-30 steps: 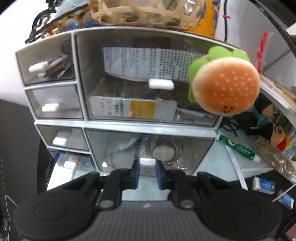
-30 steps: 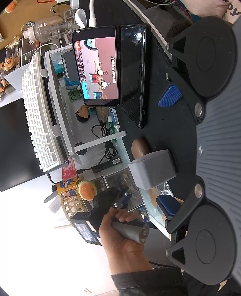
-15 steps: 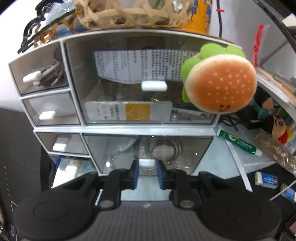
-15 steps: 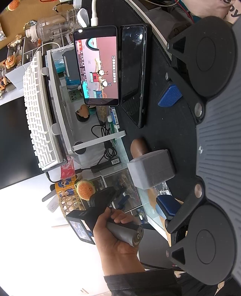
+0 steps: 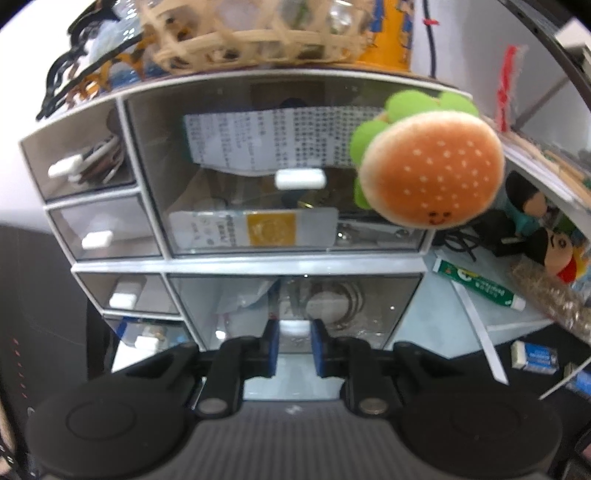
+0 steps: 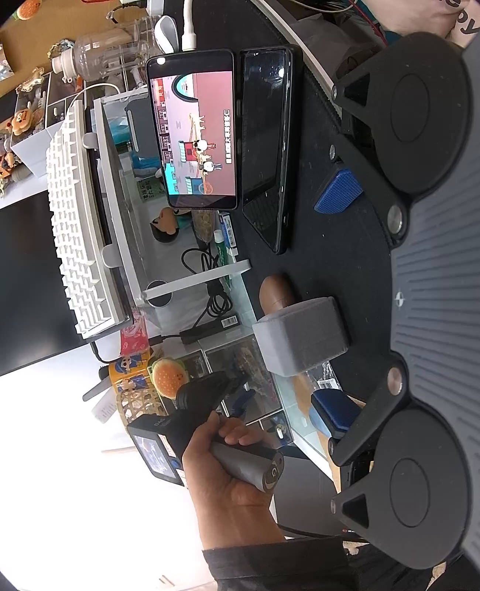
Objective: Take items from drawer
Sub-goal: 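Close the left gripper on the lower drawer's white handle, then pull the lower clear drawer outward with the left gripper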
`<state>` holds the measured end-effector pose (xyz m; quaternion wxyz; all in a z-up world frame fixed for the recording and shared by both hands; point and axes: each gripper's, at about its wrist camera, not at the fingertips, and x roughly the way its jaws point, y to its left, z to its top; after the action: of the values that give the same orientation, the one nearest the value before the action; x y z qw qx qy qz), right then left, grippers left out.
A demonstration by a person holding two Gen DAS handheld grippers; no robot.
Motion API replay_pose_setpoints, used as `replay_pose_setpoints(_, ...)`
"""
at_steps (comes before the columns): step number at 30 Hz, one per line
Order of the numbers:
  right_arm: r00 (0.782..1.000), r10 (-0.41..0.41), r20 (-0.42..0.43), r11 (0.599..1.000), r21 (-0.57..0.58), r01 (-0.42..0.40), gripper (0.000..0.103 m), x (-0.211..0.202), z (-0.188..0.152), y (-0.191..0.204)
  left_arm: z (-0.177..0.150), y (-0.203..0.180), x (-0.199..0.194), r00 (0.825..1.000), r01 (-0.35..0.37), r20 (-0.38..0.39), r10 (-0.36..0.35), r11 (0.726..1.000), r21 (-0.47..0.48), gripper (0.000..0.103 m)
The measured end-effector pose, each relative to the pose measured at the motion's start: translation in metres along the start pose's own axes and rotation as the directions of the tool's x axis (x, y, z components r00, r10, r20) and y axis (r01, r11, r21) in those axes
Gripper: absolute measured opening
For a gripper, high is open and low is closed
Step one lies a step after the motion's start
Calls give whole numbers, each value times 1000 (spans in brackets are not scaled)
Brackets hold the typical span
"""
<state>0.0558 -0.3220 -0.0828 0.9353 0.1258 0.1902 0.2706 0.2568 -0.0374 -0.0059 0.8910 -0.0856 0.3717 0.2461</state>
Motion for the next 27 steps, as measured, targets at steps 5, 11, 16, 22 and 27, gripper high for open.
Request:
replay_pose_setpoints(5,1000,2,-1,1000,-8,-2,103,0,-1,1,-3,3,3,1000,19,7,-19,1000,2,18)
replay_pose_setpoints(11,1000,3,-3,1000,-13,-3,103,1,-1,2,-7,5,-1,999,35,10,-35,999,6,18)
replay_pose_setpoints(16,1000,4,-5,1000,-17,-4,103,1,-2,2,-11,6,-4,999,43,12,-43,999,17,18)
replay_pose_setpoints(22,1000,4,-7,1000,-22,-5,103,2,-3,3,-14,10,-11,998,64,-6,-64,998,19,18)
replay_pose_setpoints(27,1000,5,-9,1000,-26,-5,103,2,-3,3,-17,15,-18,995,95,-14,-95,995,23,0)
